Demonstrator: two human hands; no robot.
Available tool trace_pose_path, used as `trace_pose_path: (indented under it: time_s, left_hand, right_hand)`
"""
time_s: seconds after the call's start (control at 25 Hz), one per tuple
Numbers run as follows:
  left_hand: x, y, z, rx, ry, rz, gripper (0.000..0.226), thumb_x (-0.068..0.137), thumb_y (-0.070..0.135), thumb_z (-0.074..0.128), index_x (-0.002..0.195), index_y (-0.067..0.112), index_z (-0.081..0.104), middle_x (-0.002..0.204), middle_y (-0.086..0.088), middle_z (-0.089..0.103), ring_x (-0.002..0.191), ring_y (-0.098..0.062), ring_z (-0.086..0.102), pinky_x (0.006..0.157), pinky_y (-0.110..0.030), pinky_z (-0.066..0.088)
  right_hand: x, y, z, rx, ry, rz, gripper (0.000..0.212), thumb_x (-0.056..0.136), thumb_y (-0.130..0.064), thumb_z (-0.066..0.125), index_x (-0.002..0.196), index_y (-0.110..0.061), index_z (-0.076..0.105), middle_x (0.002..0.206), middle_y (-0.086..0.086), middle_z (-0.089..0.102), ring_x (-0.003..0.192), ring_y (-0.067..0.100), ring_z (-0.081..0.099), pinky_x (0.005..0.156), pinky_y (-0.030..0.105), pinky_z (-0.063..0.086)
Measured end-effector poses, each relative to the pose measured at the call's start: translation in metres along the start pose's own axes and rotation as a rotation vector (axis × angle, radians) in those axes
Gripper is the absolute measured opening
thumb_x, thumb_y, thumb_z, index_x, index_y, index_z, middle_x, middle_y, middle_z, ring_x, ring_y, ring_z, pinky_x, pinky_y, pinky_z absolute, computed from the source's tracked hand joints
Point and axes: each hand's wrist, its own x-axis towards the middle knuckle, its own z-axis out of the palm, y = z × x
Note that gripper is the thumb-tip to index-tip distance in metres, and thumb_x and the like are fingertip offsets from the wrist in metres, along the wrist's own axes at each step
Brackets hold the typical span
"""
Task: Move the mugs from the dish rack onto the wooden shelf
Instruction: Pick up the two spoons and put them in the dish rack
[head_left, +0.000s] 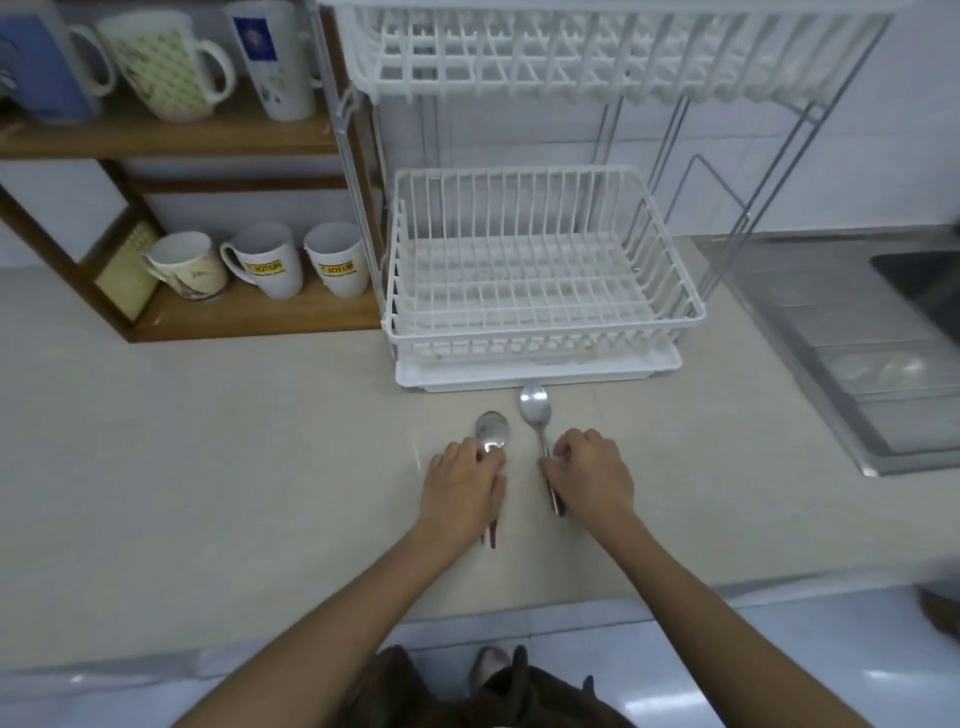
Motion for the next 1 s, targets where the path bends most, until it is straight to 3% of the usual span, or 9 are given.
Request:
trace_pose_path:
  time_s: [0.16, 0.36, 0.48, 0.6, 0.68, 0.8, 0.92, 1.0]
  left_hand:
    - [0.005, -0.005, -0.004, -0.070, -0.026, -0.174, 0.030, 0.098, 0.022, 0.041, 0.125, 0.015, 0.052, 0.115, -0.010, 0.053, 0.102, -0.029, 0.054, 0.082, -0.037, 0.047]
    - [0.009, -0.001, -0.015, -0.140, -0.030, -0.228, 0.037, 0.094, 0.009, 0.041, 0.129, 0.017, 0.048, 0.107, -0.014, 0.060, 0.094, -0.036, 0.060, 0.080, -0.041, 0.049]
    - [0.012, -0.007, -0.032, -0.372, -0.026, -0.210, 0.026, 0.086, 0.007, 0.051, 0.110, 0.017, 0.055, 0.093, -0.004, 0.066, 0.087, -0.026, 0.064, 0.075, -0.032, 0.050]
    - [0.011, -0.007, -0.059, -0.781, 0.116, -0.162, 0.018, 0.086, 0.013, 0.065, 0.091, 0.030, 0.061, 0.083, 0.008, 0.065, 0.068, -0.007, 0.064, 0.066, -0.018, 0.050]
    - [0.019, -0.008, -0.077, -1.044, 0.260, -0.160, 0.021, 0.087, 0.011, 0.066, 0.085, 0.031, 0.063, 0.082, 0.009, 0.066, 0.062, -0.003, 0.063, 0.062, -0.016, 0.052]
    - [0.051, -0.015, -0.102, -1.407, 0.381, -0.247, 0.018, 0.092, 0.006, 0.060, 0.089, 0.022, 0.068, 0.087, 0.003, 0.068, 0.070, -0.005, 0.070, 0.063, -0.018, 0.057]
    - [0.093, -0.026, -0.119, -1.496, 0.385, -0.347, 0.017, 0.093, 0.003, 0.057, 0.103, 0.009, 0.070, 0.088, -0.001, 0.067, 0.076, -0.006, 0.068, 0.065, -0.013, 0.056]
    - [0.119, -0.031, -0.125, -1.458, 0.337, -0.451, 0.021, 0.090, 0.000, 0.062, 0.109, 0.000, 0.068, 0.083, -0.002, 0.067, 0.076, -0.011, 0.065, 0.071, -0.017, 0.058]
  right_hand:
    - [0.005, -0.003, 0.001, 0.051, -0.083, 0.037, 0.016, 0.083, -0.027, 0.058, 0.088, -0.012, 0.058, 0.091, 0.006, 0.062, 0.086, 0.027, 0.058, 0.066, 0.033, 0.047]
    - [0.013, -0.003, -0.005, 0.146, -0.168, 0.128, 0.009, 0.077, -0.026, 0.064, 0.078, -0.018, 0.061, 0.075, -0.001, 0.060, 0.073, 0.022, 0.058, 0.062, 0.026, 0.041]
    - [0.021, 0.001, -0.027, 0.403, -0.448, 0.116, 0.008, 0.074, -0.010, 0.071, 0.072, -0.015, 0.064, 0.068, 0.002, 0.063, 0.063, 0.017, 0.059, 0.061, 0.026, 0.048]
    - [0.035, 0.013, -0.072, 0.460, -0.684, 0.076, 0.021, 0.073, -0.002, 0.073, 0.092, -0.010, 0.071, 0.077, 0.010, 0.069, 0.068, 0.018, 0.062, 0.064, 0.027, 0.051]
    - [0.052, 0.019, -0.110, 0.475, -0.665, 0.023, 0.022, 0.075, -0.003, 0.073, 0.095, -0.013, 0.072, 0.080, 0.008, 0.074, 0.070, 0.012, 0.065, 0.059, 0.019, 0.051]
    - [0.080, 0.012, -0.155, 0.611, -0.535, -0.043, 0.017, 0.077, -0.002, 0.074, 0.090, -0.015, 0.072, 0.071, 0.000, 0.073, 0.063, 0.005, 0.066, 0.053, 0.015, 0.051]
    - [0.109, -0.016, -0.167, 0.673, -0.431, -0.097, 0.017, 0.078, -0.002, 0.073, 0.088, -0.015, 0.071, 0.069, -0.001, 0.073, 0.061, 0.007, 0.068, 0.052, 0.016, 0.051]
    - [0.129, -0.037, -0.158, 0.666, -0.372, -0.086, 0.016, 0.078, -0.002, 0.073, 0.088, -0.014, 0.070, 0.069, 0.000, 0.072, 0.059, 0.007, 0.067, 0.050, 0.017, 0.051]
